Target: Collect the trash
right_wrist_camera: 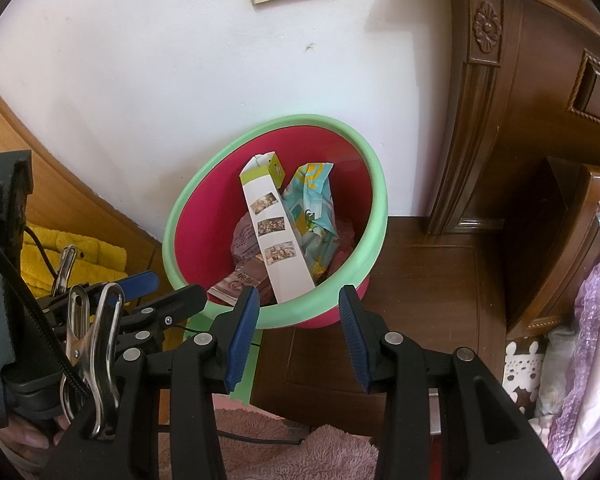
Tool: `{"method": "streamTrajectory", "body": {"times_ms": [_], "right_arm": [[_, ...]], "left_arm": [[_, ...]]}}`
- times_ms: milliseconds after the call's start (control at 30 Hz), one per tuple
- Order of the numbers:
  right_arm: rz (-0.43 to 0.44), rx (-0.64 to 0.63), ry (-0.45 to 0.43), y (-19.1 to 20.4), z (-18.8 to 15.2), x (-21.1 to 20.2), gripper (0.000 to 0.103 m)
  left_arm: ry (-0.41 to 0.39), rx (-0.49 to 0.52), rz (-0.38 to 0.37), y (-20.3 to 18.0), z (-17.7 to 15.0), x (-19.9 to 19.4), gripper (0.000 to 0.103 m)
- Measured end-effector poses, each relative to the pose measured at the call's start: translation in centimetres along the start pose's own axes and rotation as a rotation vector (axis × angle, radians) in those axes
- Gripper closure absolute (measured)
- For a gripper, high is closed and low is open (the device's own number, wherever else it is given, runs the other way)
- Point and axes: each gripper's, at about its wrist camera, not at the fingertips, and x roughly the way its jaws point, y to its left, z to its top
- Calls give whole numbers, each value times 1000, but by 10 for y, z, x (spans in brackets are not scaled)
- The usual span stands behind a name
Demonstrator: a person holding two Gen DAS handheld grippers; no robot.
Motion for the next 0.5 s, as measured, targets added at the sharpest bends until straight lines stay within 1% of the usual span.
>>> {"method": "streamTrajectory", "body": {"times_ms": [500], "right_arm": [[2, 0, 3, -1, 1, 0, 61]], "left_arm": [[7, 5, -1, 0, 1, 1, 41]]}}
